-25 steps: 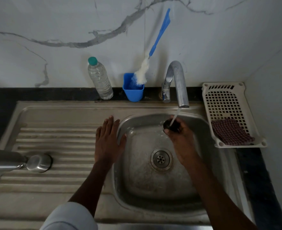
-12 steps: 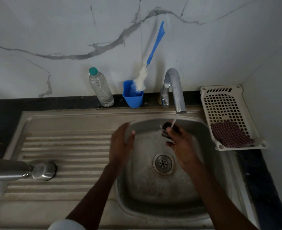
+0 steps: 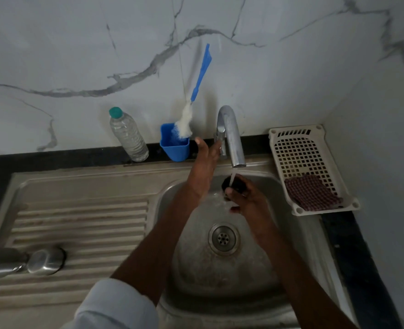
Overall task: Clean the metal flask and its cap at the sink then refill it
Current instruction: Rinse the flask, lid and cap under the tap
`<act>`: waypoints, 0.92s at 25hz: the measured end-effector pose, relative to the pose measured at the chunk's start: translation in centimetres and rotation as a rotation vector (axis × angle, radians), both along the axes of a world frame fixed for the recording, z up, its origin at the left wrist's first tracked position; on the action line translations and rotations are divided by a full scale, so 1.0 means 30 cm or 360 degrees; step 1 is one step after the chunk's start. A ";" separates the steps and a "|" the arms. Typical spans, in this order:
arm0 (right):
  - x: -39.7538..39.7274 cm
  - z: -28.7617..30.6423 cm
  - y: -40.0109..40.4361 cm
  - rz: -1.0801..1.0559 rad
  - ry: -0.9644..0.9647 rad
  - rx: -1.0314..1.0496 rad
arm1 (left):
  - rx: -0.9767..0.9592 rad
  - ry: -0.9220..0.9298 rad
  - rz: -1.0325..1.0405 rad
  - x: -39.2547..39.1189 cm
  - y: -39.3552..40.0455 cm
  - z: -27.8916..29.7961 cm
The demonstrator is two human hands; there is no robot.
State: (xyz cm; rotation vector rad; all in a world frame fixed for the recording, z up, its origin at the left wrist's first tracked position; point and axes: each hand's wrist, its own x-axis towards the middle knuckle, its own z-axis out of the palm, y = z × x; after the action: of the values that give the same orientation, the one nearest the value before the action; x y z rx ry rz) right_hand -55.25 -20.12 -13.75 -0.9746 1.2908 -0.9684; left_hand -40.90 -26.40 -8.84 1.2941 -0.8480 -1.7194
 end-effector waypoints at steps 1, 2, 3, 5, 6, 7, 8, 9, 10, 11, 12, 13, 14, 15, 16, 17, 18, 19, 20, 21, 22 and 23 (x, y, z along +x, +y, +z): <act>0.007 -0.006 0.004 -0.0006 0.0084 -0.0018 | 0.0008 -0.0029 -0.0038 -0.006 -0.002 0.012; 0.010 -0.017 0.008 -0.0024 0.0174 -0.0035 | 0.0016 -0.0058 -0.0062 -0.006 -0.010 0.023; 0.011 -0.023 0.013 -0.0029 0.0262 -0.0052 | -0.0008 -0.0093 -0.0063 0.006 -0.021 0.027; 0.003 -0.004 0.023 0.0043 0.0447 -0.0086 | -0.0102 -0.0233 0.0015 0.050 -0.027 0.013; -0.010 0.026 0.031 0.0091 0.0536 -0.0117 | -0.0141 -0.0344 0.0082 0.079 -0.003 -0.001; -0.022 0.062 0.044 0.0122 0.0591 -0.0175 | -0.0172 -0.0474 0.0132 0.108 0.036 -0.029; -0.033 0.095 0.061 0.0104 0.0615 -0.0282 | -0.0183 -0.0626 0.0188 0.139 0.094 -0.070; -0.037 0.127 0.085 0.0034 0.0601 -0.0407 | -0.0182 -0.0768 0.0251 0.167 0.161 -0.114; -0.034 0.132 0.113 -0.0083 0.0591 -0.0497 | -0.0196 -0.0864 0.0333 0.189 0.227 -0.161; -0.026 0.112 0.141 -0.0170 0.0584 -0.0518 | -0.0213 -0.0890 0.0431 0.201 0.292 -0.199; -0.014 0.067 0.166 -0.0207 0.0583 -0.0423 | -0.0193 -0.0863 0.0520 0.206 0.351 -0.225; 0.001 0.009 0.192 -0.0206 0.0592 -0.0192 | -0.0135 -0.0812 0.0589 0.208 0.407 -0.233; 0.009 -0.066 0.220 -0.0179 0.0607 0.0117 | -0.0089 -0.0791 0.0650 0.205 0.463 -0.235; 0.006 -0.137 0.251 -0.0114 0.0615 0.0376 | -0.0113 -0.0833 0.0686 0.203 0.518 -0.237; -0.001 -0.189 0.278 -0.0029 0.0599 0.0484 | -0.0216 -0.0945 0.0714 0.211 0.566 -0.243; -0.006 -0.220 0.290 0.0055 0.0582 0.0465 | -0.0341 -0.1106 0.0754 0.228 0.602 -0.253; -0.012 -0.230 0.289 0.0120 0.0567 0.0403 | -0.0450 -0.1325 0.0778 0.254 0.637 -0.267; -0.019 -0.219 0.287 0.0186 0.0553 0.0313 | -0.0549 -0.1589 0.0755 0.286 0.672 -0.288; -0.026 -0.205 0.281 0.0239 0.0515 0.0227 | -0.0626 -0.1818 0.0714 0.321 0.709 -0.315; -0.032 -0.183 0.279 0.0274 0.0488 0.0146 | -0.0670 -0.1987 0.0662 0.347 0.744 -0.338; -0.036 -0.166 0.276 0.0272 0.0424 0.0096 | -0.0670 -0.2094 0.0599 0.365 0.774 -0.359; -0.039 -0.150 0.277 0.0251 0.0338 0.0128 | -0.0634 -0.2166 0.0520 0.375 0.800 -0.373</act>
State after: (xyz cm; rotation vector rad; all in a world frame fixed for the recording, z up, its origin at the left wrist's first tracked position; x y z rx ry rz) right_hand -56.40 -11.82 -18.25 -1.1212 1.3944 -0.7004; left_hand -29.65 -2.40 -20.04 2.0912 -1.4653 -0.1827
